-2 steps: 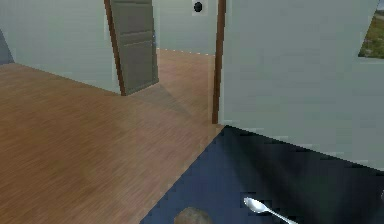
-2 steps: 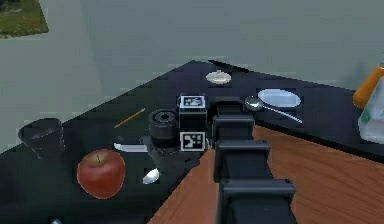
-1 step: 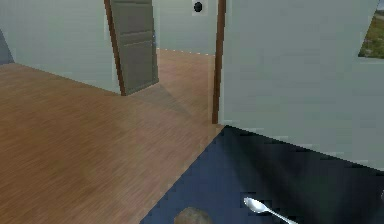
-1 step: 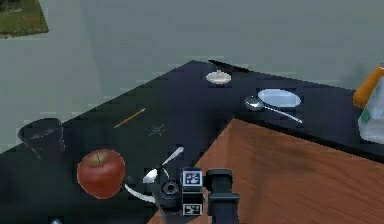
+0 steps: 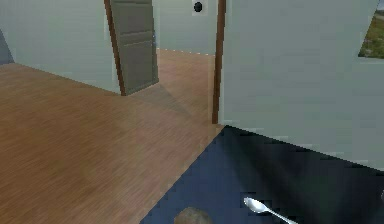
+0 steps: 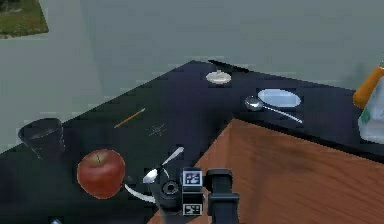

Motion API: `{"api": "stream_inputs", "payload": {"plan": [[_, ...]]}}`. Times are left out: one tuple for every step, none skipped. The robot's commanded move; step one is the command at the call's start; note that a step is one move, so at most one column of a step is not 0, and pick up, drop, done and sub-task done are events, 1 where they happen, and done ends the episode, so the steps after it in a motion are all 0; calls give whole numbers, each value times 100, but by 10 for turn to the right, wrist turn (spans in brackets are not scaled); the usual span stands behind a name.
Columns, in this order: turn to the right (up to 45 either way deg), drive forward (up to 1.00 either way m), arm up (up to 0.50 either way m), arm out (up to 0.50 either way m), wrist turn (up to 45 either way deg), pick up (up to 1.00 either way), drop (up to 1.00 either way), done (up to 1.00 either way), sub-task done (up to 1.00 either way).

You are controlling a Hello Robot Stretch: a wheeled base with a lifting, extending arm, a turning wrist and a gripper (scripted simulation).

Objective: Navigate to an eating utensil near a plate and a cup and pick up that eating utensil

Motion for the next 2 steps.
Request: {"api": "stream_inputs", "payload": {"plan": [[0,0,10,0,0,0,0,0,0],[0,0,0,0,0,0,0,100,0]]}}
